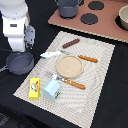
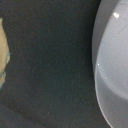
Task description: Interact with the objects in diverse but meaningful ways.
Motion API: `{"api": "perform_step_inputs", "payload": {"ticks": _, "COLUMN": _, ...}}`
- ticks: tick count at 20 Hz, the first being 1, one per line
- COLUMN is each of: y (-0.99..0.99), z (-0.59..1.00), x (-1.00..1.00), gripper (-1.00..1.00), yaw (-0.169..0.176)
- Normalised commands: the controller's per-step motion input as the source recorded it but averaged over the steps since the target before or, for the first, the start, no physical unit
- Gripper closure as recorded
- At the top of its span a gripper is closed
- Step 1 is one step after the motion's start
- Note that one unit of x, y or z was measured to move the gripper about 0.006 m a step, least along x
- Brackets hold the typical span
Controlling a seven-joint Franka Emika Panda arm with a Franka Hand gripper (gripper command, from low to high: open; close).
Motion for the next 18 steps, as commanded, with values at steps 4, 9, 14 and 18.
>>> {"api": "perform_step_inputs", "payload": {"ticks": 4, "y": 0.0, "z": -0.42, "x": -0.42, "gripper": -1.0, "yaw": 0.049}}
{"api": "perform_step_inputs", "payload": {"ticks": 9, "y": 0.0, "z": -0.33, "x": -0.38, "gripper": 1.0, "yaw": 0.05}}
{"api": "perform_step_inputs", "payload": {"ticks": 14, "y": 0.0, "z": -0.27, "x": -0.32, "gripper": 1.0, "yaw": 0.053}}
{"api": "perform_step_inputs", "payload": {"ticks": 18, "y": 0.0, "z": -0.2, "x": -0.26, "gripper": 1.0, "yaw": 0.057}}
